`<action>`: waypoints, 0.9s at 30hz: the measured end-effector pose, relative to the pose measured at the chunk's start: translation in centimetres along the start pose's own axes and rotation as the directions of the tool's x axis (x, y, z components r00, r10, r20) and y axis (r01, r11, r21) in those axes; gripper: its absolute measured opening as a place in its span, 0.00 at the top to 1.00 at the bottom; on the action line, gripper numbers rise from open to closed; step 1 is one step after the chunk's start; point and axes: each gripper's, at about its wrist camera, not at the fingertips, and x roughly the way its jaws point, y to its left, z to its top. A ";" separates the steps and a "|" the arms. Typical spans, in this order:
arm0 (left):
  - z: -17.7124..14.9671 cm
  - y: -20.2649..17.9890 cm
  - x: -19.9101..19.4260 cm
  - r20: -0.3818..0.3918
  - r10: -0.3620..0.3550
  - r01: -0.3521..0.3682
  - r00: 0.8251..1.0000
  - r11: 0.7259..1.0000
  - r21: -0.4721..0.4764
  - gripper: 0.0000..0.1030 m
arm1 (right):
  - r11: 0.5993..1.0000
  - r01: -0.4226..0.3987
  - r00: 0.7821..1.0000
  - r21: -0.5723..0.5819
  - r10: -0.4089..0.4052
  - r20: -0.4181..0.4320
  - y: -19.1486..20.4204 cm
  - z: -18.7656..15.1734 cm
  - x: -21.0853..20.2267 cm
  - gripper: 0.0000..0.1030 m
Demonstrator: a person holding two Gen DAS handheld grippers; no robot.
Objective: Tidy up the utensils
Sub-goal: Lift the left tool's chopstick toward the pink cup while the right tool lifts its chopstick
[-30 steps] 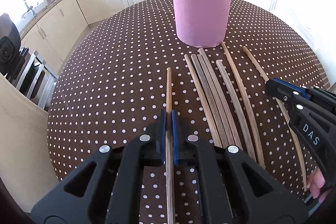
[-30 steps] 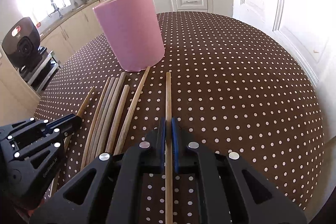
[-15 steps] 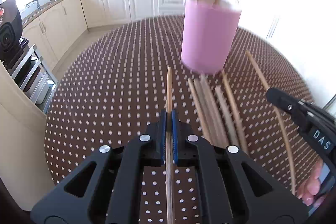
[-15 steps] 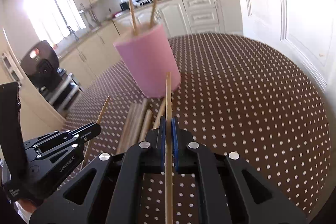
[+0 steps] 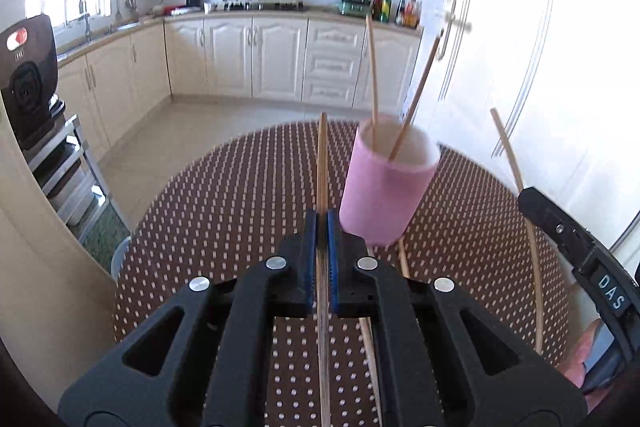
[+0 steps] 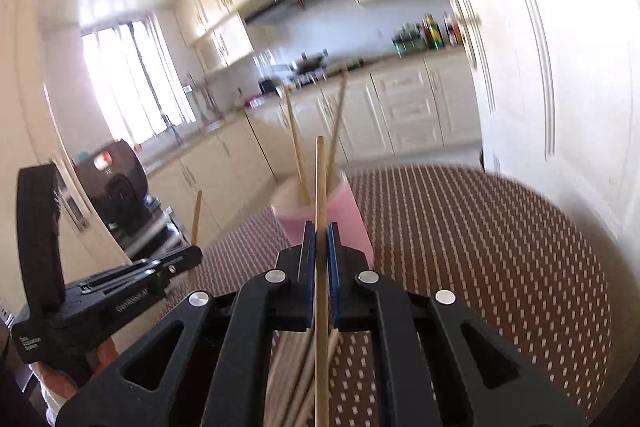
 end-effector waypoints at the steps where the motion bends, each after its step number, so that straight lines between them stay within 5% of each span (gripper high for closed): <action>1: 0.4 -0.1 -0.2 0.015 -0.003 0.003 1.000 1.000 -0.001 0.94 | 1.000 0.007 1.000 -0.007 -0.007 0.030 0.0 0.5 -0.1 0.95; 19: 7.8 -1.8 -1.2 0.191 -0.091 0.089 0.977 0.996 0.019 0.94 | 0.998 -0.049 0.958 -0.050 0.061 0.281 0.7 7.5 1.4 0.95; 27: 10.0 -2.3 -2.0 0.244 -0.084 0.078 0.966 0.996 0.035 0.94 | 0.995 -0.094 0.907 -0.036 0.101 0.410 1.0 9.3 2.3 0.95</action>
